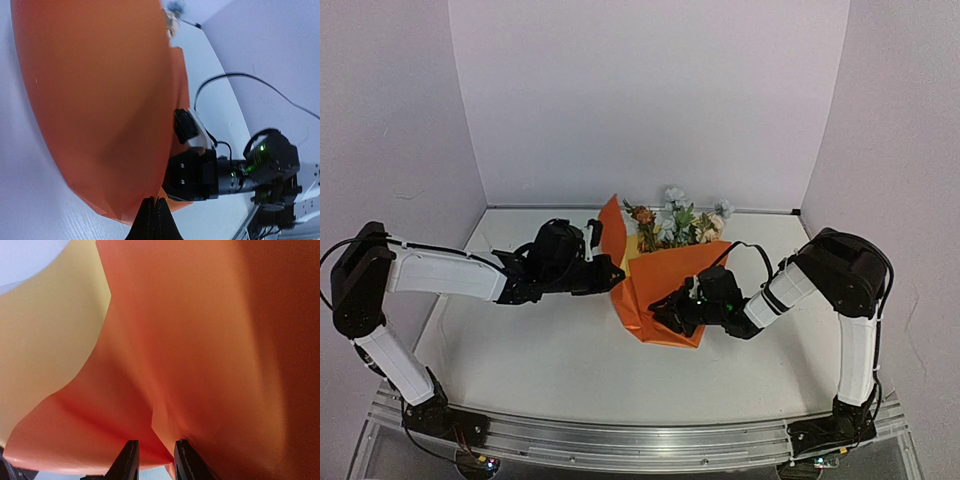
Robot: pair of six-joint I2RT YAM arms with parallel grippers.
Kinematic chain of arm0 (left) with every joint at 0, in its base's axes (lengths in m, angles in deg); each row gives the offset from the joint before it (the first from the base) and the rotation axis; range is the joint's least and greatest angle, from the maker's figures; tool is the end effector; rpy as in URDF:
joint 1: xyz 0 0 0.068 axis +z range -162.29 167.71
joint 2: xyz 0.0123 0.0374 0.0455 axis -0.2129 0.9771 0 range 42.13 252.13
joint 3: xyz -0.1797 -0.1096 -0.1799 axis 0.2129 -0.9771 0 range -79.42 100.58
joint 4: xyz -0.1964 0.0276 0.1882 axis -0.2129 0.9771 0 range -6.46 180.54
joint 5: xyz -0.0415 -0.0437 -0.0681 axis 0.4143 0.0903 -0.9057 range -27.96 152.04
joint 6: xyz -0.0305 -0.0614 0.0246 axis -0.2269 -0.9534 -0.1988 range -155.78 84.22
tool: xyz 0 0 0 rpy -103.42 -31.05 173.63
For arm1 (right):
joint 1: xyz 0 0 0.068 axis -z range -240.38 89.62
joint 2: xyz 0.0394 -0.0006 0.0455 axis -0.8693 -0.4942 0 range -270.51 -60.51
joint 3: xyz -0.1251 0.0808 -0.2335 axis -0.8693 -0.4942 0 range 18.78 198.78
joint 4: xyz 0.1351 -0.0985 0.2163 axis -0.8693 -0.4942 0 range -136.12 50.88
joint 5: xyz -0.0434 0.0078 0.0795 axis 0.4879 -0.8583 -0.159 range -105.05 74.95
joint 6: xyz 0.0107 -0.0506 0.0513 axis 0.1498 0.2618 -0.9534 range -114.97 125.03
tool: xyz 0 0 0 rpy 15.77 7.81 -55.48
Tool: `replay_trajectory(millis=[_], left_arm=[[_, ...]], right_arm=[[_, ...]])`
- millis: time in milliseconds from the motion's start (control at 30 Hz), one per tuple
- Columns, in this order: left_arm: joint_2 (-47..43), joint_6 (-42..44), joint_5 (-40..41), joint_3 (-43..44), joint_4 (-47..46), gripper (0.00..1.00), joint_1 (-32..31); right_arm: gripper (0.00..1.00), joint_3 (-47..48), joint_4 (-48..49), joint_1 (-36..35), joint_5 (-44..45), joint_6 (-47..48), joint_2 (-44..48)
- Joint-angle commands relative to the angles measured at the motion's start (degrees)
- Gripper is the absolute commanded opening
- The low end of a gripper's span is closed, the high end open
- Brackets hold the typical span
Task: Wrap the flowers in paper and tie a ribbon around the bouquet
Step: Press the fold line of the 2/3-folded wrapping paper.
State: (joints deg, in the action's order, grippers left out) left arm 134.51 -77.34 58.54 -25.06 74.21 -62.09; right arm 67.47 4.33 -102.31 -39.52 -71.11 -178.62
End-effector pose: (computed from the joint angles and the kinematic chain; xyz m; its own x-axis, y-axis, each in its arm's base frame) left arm 0.2484 -0.2996 0.2055 -0.7606 -0.1260 -0.6369 0.3906 0.6948 -0.6039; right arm 0.2877 0.2921 0.0734 -0.9375 0.3457 -0.0393 0.1042 0.3867 0.9163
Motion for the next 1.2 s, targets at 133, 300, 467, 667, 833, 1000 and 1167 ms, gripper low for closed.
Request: replay_trajectory(millis=[133,300,467,667,833,1000,1167], left_arm=[[8.5,5.61,-9.8,7.62,-1.49,0.0,-1.8],[9.47,3.49,-8.13,9.61,-0.66,0.0,-0.79],[2.73,-2.33,-3.33,5.96,2.31,0.0,2.98],[-7.69,-11.35,1.12,-5.45,9.1,0.0,7.51],[-11.45,-16.05,2.08,-13.31,10.56,0.01,8.13],[-10.75,-20.02,1.7,-17.42,6.9,0.23,8.1],[-10.1,-23.66,1.24,-21.9,-1.91,0.63,6.47]], right_arm=[[0.27,-0.89,-7.76,-0.17,4.21,0.29,0.89],[0.28,-1.38,-8.68,-0.17,5.15,0.73,4.15],[0.28,-0.35,-10.54,-0.17,5.32,1.16,3.43],[0.27,-0.1,-10.7,-0.17,5.17,1.05,1.46],[0.27,-0.42,-11.07,-0.17,5.52,1.48,1.22],[0.27,-0.26,-11.34,-0.17,5.49,1.68,0.91],[0.27,0.15,-11.69,-0.17,5.27,1.93,0.44]])
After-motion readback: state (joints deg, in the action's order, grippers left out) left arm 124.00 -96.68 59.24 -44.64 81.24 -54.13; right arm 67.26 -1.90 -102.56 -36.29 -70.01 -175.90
